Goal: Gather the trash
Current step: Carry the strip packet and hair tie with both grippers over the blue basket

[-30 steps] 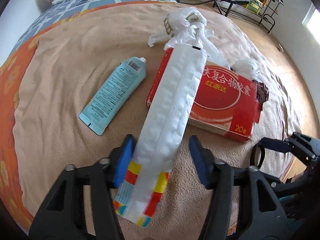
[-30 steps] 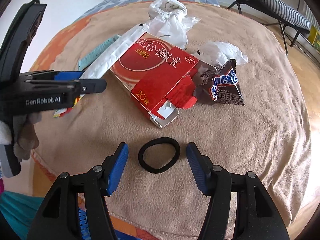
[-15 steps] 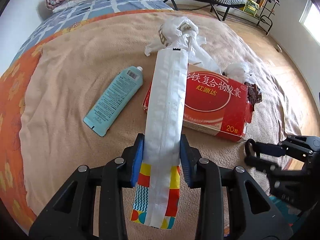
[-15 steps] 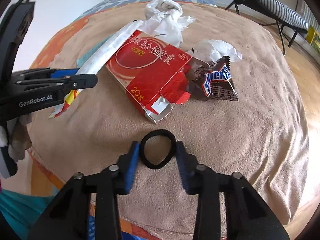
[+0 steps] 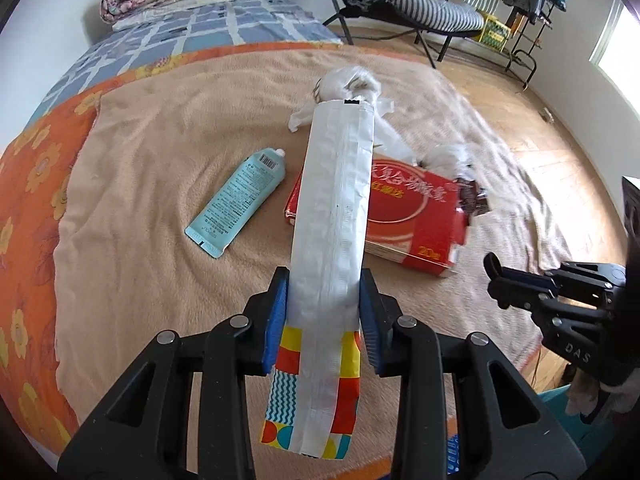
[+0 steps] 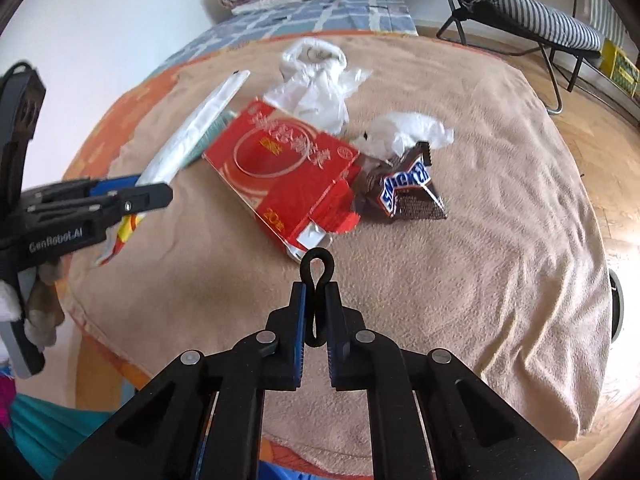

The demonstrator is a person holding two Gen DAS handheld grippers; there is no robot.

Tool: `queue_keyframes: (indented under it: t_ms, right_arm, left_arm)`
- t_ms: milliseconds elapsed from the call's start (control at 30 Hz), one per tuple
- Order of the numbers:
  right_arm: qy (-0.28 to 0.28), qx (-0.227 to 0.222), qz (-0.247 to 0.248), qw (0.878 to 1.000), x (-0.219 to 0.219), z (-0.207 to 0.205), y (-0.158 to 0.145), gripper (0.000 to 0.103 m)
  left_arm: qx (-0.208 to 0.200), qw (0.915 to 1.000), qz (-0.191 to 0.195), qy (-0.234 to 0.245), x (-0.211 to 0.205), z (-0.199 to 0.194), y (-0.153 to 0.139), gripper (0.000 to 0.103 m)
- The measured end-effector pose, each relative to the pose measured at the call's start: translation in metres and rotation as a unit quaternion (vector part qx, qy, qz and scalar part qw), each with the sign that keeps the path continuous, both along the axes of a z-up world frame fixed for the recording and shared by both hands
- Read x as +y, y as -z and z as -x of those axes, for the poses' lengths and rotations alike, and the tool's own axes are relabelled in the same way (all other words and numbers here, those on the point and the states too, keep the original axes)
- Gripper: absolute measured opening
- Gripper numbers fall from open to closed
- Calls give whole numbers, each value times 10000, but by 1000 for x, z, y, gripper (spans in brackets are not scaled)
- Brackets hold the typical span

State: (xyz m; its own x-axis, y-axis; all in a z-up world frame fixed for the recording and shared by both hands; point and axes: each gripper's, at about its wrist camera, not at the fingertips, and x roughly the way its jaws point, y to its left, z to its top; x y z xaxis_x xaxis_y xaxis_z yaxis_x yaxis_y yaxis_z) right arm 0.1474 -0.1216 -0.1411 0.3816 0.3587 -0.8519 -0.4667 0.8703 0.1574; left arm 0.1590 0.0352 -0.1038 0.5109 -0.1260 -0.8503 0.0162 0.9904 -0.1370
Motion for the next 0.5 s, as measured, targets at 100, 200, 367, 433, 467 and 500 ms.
queue_keyframes:
  t_ms: [100,200,367,433,467,500]
  right_arm:
    - [-28,-110,-111,9999,-6,9,-12,7]
    - [-95,-245,-190,9995,0,20,-24,7]
    - [-250,-413,-253,9985,1,40,-38,7]
    - [-336,-463,-279,9980,1,50,-42,7]
    - [-365,-493,-286,9977,0,54,-44,7]
    - [-400,-529,-305,9973,-1,62,-46,7]
  left_arm:
    - [-107,9999,100,36,-2,13,-12,34]
    - [-194,9996,202,77,-5,27,-22,34]
    - [-307,9992,185,182,-16,54,-32,34]
    - [-322,9990,190,227,-21,67,-34,34]
    - [-329,9989,202,254,-24,74,-35,34]
    - [-336,9988,212,270,-26,80,-35,34]
